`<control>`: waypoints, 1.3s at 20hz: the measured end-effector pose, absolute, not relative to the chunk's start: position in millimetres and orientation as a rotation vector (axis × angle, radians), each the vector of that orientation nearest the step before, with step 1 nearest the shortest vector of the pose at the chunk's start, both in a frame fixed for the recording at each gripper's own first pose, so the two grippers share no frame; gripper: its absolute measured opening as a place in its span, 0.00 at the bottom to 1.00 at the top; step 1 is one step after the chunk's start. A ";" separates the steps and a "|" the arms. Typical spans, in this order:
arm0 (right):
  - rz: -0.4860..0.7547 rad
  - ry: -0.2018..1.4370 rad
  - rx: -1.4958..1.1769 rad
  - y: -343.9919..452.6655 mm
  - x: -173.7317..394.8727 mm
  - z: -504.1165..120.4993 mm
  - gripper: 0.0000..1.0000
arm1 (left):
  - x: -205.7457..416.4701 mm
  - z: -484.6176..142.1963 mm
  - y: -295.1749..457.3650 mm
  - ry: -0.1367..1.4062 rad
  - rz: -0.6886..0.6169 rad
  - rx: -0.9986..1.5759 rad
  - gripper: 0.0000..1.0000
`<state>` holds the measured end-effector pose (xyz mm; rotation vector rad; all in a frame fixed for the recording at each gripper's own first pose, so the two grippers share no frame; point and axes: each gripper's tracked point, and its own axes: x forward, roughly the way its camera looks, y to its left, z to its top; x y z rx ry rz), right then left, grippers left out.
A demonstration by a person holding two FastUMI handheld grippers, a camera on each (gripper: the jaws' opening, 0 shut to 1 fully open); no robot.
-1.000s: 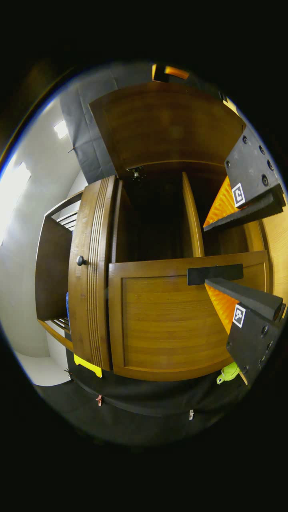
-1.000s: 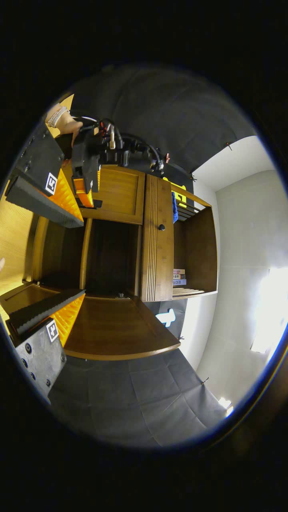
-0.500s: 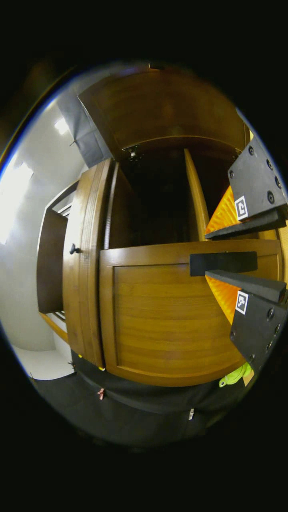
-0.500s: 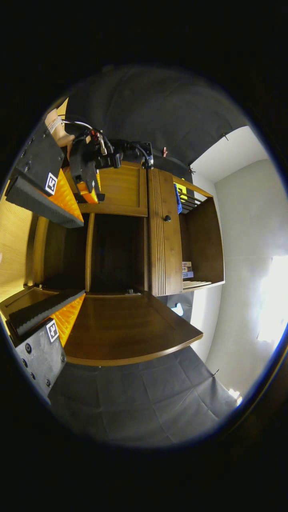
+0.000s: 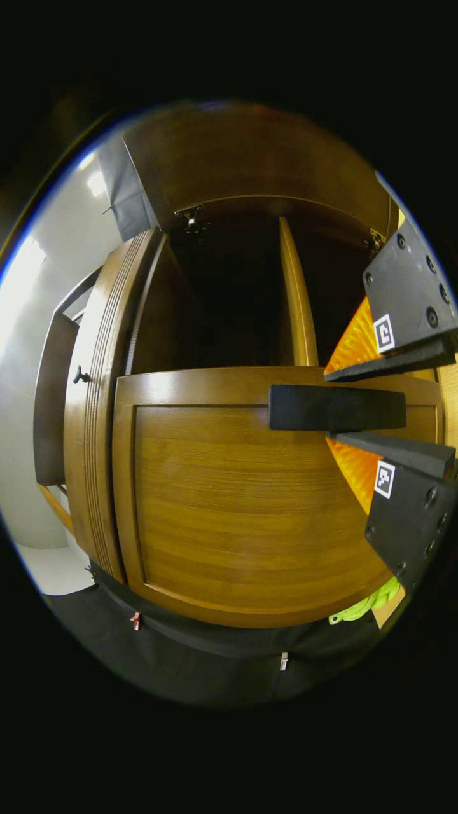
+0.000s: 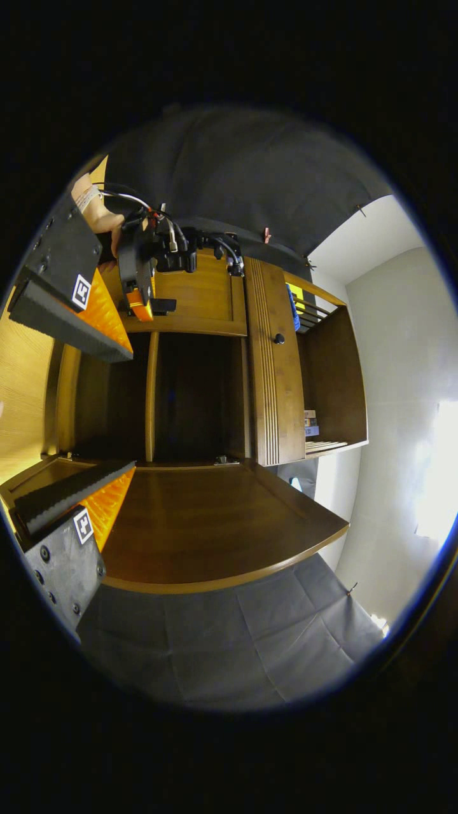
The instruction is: Open the right door of the double-door shoe cabinet with the right hand, and open the left door with the left hand.
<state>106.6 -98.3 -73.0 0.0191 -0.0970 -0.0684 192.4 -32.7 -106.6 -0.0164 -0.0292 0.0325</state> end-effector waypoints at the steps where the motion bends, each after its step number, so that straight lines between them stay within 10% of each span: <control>1: -0.070 -0.093 0.019 -99.5 107.6 -74.0 0.95 | 192.3 -107.0 -33.0 -0.032 0.034 -0.011 0.43; 26: 0.024 -0.043 0.027 -87.1 103.7 -82.4 0.95 | 31.3 -92.0 9.9 0.008 -0.058 -0.061 0.32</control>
